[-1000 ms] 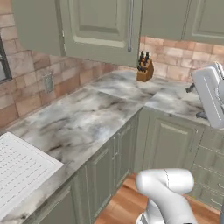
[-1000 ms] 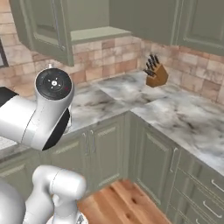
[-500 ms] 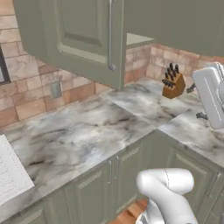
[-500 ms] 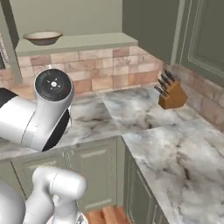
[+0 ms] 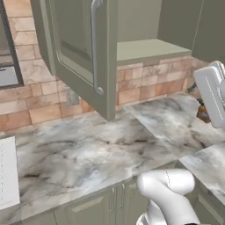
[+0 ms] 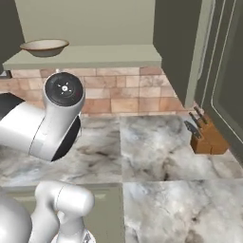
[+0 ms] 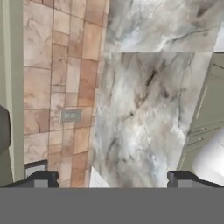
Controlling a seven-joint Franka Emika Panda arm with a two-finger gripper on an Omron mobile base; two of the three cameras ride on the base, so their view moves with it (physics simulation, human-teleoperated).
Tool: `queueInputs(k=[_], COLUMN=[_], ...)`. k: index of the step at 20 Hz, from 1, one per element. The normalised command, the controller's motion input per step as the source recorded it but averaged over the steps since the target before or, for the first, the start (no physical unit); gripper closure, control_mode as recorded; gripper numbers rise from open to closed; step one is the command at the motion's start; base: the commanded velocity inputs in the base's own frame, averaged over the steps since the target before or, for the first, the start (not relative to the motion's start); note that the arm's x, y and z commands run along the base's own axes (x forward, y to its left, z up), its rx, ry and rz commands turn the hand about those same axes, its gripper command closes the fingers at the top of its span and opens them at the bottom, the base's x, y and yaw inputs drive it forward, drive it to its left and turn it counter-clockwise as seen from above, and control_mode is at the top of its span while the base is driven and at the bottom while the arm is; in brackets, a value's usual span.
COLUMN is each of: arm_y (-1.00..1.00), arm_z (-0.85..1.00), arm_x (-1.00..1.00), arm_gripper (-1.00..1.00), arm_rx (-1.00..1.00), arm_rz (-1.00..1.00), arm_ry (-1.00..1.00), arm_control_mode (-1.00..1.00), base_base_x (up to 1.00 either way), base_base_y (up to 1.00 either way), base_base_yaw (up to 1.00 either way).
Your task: Pick up the bowls from the cabinet and place each bowl in front of a stool on the dining counter.
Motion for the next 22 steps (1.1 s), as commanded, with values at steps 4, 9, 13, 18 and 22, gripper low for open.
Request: queueInputs(k=[4, 9, 13, 18, 22], arm_y=[0.0, 0.0, 0.0, -0.01, 0.0], arm_z=[0.0, 0.0, 0.0, -0.09, 0.13], arm_x=[0.0, 0.0, 0.0, 0.14, 0.03], arm_gripper=[-1.0, -1.0, -1.0, -1.0, -1.0], arm_rx=[0.0, 0.0, 0.0, 0.03, 0.1], arm_rz=[0.0, 0.0, 0.0, 0.17, 0.19], arm_ry=[0.0, 0.0, 0.0, -0.01, -0.12], arm_control_mode=[1.0, 1.0, 1.0, -1.0, -1.0], base_base_x=[0.33, 0.67, 0.65, 0.19, 0.0], base_base_y=[0.0, -0.22, -0.22, -0.01, 0.0], base_base_yaw=[0.44, 0.3, 0.33, 0.11, 0.0])
